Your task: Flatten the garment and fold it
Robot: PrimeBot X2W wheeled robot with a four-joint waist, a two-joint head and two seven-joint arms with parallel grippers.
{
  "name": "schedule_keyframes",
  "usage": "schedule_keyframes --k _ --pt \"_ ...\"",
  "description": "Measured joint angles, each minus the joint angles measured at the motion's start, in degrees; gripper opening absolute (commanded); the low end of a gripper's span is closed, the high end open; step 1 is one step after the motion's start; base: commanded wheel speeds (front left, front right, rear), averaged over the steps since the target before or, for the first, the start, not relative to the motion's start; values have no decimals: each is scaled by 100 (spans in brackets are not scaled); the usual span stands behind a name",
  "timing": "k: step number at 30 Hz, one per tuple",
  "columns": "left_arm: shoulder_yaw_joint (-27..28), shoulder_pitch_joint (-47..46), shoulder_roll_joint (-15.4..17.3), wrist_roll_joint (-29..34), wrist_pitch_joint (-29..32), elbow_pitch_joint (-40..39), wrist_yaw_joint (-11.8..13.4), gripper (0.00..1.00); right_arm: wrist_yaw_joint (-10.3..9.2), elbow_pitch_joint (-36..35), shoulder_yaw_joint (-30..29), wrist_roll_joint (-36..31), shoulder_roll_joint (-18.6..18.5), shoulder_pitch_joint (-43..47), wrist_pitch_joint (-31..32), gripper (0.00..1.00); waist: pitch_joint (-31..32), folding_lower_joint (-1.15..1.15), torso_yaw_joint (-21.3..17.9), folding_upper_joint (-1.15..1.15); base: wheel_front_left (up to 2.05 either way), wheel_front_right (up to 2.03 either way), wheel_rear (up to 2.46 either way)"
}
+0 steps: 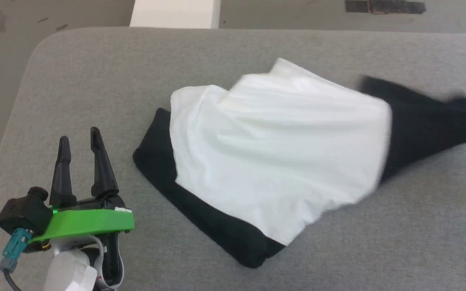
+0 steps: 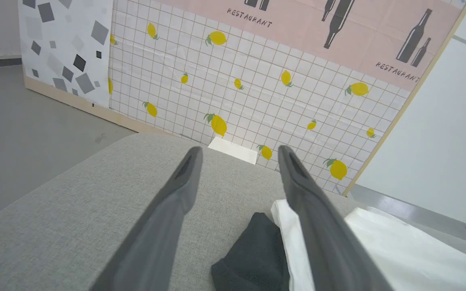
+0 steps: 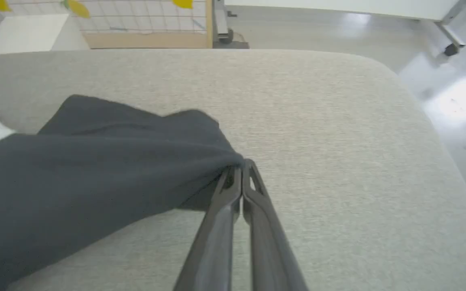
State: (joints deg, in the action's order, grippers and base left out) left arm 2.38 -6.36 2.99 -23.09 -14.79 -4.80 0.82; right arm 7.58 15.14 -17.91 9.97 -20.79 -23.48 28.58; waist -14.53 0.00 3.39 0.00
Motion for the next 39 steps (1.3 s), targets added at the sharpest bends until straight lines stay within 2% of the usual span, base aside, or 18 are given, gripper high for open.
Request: schedule_keyframes --k 6,9,10,11,16,20,25,28,35,39 --pt "-33 35 -2 18 0 -16 -2 100 1 -131 -1668 -490 -437 271 241 0 104 0 -205 0 0 0 0" --pt "-32 37 -2 18 0 -5 -23 100 -1 -68 -2131 -719 -470 266 189 0 86 0 -213 0 0 0 0" --pt "-38 37 -2 18 0 5 -25 100 -1 0 -2183 -756 -428 266 201 20 81 0 -202 0 0 0 0" --pt "-40 38 -2 16 0 12 -25 100 -1 44 -2180 -758 -375 266 225 100 78 0 -193 0 0 0 0" --pt "-54 57 -2 15 1 51 -25 100 0 82 -2051 -662 44 269 74 100 97 0 -171 0 0 0 0" --pt "-69 74 -1 14 0 101 -25 100 0 -321 -1863 -450 397 308 -494 100 170 0 -151 0 0 0 0" --pt "-151 86 -2 -7 0 191 -23 100 -1 -1024 -1504 -31 1100 619 -1317 100 323 0 -151 0 0 0 0" --pt "-249 161 -1 -49 0 267 -22 100 1 -1284 -1082 233 1517 1018 -1707 100 445 0 -167 0 0 0 0" --pt "-728 204 0 -259 79 831 -59 100 0 -1303 -466 580 1775 1646 -2224 100 615 0 -276 0 0 0 0" --pt "-1125 -21 -3 -430 754 1305 -48 100 0 -1112 -255 821 1782 1770 -2407 100 624 0 -341 0 0 0 0"
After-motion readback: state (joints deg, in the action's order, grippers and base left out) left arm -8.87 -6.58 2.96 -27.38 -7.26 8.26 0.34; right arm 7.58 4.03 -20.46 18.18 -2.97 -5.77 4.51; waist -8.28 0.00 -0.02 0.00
